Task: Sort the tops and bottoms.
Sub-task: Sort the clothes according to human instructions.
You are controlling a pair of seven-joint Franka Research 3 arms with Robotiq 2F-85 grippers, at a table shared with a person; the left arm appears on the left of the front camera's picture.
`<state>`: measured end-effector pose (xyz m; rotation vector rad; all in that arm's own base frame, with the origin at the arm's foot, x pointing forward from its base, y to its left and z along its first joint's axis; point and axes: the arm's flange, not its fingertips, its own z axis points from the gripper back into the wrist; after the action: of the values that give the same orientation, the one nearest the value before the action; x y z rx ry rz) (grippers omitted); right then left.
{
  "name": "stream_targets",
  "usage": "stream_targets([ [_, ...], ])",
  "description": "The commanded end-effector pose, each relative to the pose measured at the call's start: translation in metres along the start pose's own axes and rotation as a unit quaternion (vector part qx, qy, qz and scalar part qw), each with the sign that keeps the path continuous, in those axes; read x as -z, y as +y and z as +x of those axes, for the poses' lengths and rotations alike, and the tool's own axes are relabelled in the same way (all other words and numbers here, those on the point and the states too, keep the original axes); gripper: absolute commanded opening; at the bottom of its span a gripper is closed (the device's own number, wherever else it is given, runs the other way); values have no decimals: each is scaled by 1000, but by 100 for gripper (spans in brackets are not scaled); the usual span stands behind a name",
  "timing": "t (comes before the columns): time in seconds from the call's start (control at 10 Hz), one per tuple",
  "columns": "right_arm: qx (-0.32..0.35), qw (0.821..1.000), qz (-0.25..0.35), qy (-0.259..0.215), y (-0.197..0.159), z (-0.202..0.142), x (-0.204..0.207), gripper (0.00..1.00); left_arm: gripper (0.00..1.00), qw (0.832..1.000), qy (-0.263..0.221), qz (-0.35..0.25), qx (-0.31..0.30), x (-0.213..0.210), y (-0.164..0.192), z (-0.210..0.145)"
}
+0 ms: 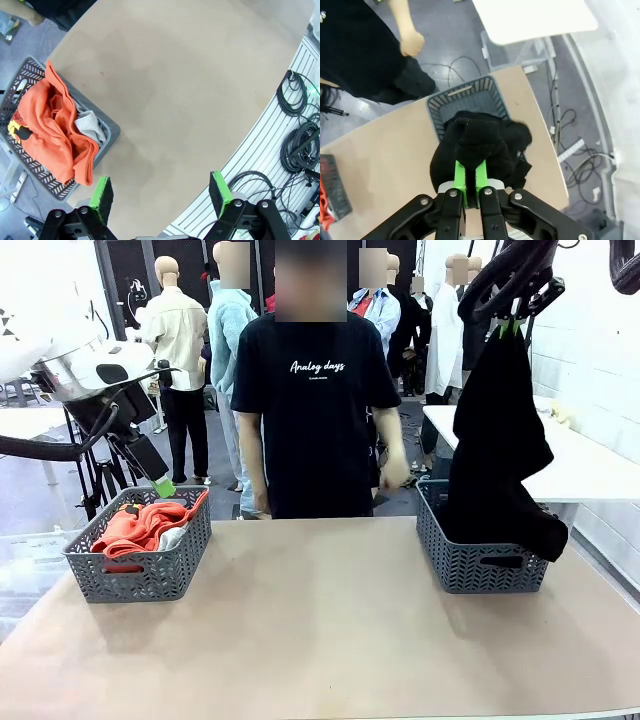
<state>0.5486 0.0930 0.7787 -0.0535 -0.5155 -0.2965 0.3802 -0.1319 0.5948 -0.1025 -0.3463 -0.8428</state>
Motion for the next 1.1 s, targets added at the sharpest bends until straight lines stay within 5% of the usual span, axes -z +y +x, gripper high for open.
stream_targets([
  [0.0, -2, 1000, 5, -14, 2, 8, -6, 0, 100, 1000, 0, -1, 0, -1, -1, -2],
  [0.3, 1, 1000, 3, -5, 0, 2, -5, 0, 100, 1000, 0, -1, 0, -1, -1, -2],
  [0.4, -29, 996, 31, 73, -1, 20, 43, 0, 100, 1000, 0, -1, 0, -1, -1, -2],
  [0.6, 13, 982, 63, 179, -15, 30, 131, 0, 100, 1000, 0, -1, 0, -1, -1, -2],
  [0.8, 35, 970, 63, 231, -28, 23, 194, 0, 100, 1000, 0, -1, 0, -1, -1, -2],
  [1.0, -25, 956, 43, 289, -35, 14, 229, 0, 100, 1000, 0, -1, 0, -1, -1, -2],
])
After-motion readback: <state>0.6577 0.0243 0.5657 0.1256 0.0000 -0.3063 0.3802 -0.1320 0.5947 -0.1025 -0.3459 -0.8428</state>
